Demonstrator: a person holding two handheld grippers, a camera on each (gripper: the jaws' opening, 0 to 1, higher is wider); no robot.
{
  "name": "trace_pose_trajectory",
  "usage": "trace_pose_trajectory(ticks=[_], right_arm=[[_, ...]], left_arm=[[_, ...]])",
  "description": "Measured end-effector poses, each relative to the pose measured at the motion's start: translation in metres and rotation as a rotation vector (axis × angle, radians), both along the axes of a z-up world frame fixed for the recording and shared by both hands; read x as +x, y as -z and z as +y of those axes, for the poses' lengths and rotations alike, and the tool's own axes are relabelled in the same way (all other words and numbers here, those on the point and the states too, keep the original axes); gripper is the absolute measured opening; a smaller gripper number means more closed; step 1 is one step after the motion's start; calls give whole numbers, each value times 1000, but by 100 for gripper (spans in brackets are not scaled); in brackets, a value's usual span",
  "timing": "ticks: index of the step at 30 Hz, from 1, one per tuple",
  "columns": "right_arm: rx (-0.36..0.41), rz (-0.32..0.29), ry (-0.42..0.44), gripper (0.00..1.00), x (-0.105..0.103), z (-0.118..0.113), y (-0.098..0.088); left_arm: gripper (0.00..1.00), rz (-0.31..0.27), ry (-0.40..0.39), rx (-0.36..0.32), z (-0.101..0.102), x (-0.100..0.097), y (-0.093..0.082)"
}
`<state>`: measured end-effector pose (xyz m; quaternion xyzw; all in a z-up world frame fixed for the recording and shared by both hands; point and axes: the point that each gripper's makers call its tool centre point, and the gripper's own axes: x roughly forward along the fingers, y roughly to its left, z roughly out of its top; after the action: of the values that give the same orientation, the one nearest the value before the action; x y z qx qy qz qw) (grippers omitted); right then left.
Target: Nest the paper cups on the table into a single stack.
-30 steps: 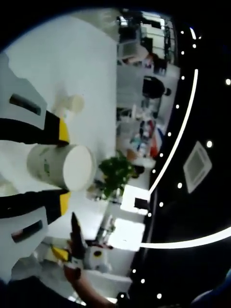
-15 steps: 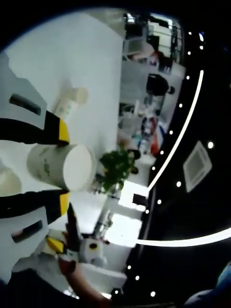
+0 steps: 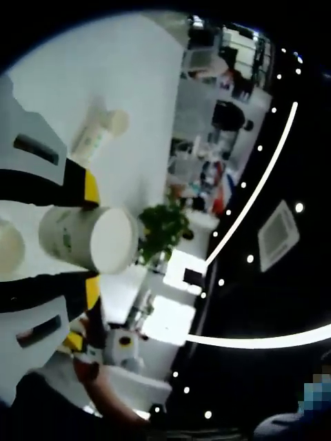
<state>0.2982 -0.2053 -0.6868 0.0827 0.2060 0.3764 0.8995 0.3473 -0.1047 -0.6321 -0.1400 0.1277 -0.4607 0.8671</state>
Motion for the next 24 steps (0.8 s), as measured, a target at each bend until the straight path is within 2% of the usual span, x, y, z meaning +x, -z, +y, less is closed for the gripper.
trace_pose_trajectory(ticks=[6,12,24], right_arm=[[15,6,-18,91,-2,4,-2],[13,-20,-61,84,-6,13,-8],[62,-24,-132,74,-10,31,-19]], left_arm=[[35,9,13,-18,-3,-2,-2],[35,20,31,-32,-6,-3,-2],[35,28,60,-48,-15,-10,-3]])
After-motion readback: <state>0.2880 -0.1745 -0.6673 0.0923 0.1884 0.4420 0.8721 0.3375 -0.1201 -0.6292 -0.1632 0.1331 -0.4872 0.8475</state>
